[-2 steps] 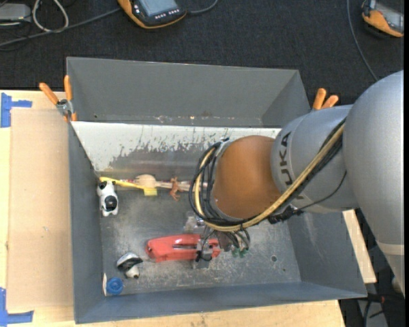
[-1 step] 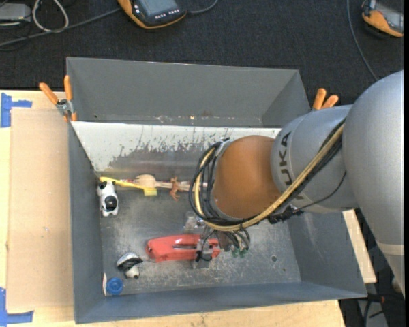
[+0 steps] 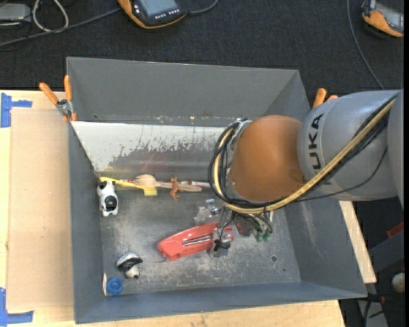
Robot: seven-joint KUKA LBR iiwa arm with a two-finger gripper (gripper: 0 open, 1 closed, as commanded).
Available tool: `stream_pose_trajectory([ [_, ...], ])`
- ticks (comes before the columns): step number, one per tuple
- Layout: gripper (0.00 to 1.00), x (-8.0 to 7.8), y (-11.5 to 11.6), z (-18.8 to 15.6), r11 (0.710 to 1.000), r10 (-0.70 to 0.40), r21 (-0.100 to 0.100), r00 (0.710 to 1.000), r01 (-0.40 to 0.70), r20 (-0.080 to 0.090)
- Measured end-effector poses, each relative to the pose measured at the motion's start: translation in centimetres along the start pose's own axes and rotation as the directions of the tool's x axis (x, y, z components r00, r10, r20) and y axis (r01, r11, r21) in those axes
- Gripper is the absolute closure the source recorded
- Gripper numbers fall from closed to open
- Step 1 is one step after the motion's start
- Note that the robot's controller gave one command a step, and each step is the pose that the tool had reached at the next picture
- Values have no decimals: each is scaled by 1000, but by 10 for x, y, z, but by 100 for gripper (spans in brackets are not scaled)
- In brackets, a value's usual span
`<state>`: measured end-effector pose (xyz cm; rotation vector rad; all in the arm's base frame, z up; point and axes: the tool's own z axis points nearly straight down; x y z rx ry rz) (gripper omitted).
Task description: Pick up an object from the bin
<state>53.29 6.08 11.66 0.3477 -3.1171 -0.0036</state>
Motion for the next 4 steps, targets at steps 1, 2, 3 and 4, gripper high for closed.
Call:
stream_pose_trajectory([
  [1, 100, 3, 8, 7, 999, 33, 0, 999, -33, 2],
  [2, 100, -29, -2, 31, 993, -121, 1, 993, 121, 2],
  [3, 100, -13, 0, -24, 984, -176, -5, 984, 176, -9],
  [4, 100, -28, 0, -45, 995, -96, 0, 995, 96, 2],
])
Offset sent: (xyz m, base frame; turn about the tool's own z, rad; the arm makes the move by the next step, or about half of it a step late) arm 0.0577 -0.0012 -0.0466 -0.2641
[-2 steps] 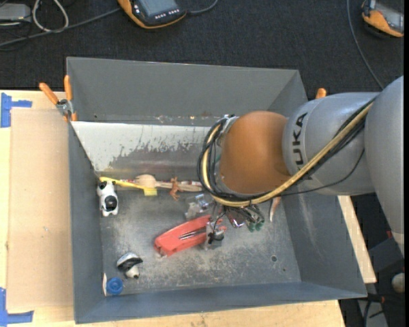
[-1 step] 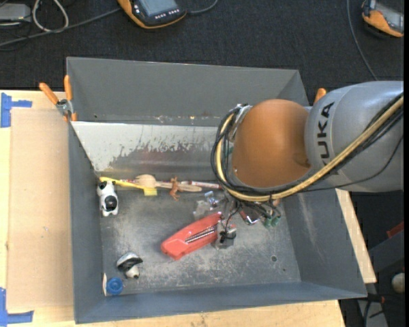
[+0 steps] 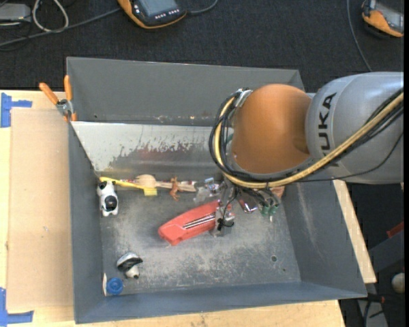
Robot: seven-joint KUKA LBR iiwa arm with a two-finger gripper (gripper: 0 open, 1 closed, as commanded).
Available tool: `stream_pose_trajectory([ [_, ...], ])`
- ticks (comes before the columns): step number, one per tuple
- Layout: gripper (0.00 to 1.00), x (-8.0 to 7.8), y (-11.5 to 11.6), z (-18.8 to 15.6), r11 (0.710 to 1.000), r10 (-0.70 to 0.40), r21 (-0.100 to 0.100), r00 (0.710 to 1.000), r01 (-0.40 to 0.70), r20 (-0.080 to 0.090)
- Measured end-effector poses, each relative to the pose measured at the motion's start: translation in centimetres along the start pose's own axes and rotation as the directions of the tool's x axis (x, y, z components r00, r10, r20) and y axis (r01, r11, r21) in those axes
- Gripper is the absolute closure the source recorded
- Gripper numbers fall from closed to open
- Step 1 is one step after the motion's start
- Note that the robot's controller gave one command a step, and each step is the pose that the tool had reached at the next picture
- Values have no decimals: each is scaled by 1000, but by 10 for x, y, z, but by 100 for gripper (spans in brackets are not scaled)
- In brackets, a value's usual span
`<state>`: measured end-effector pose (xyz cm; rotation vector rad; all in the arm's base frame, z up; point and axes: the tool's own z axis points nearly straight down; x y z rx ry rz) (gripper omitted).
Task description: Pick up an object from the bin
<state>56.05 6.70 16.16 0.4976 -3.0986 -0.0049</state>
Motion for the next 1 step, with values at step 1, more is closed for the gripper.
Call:
stream_pose_trajectory([
  [1, 100, 4, -5, -56, 988, -155, -4, 988, 155, -8],
])
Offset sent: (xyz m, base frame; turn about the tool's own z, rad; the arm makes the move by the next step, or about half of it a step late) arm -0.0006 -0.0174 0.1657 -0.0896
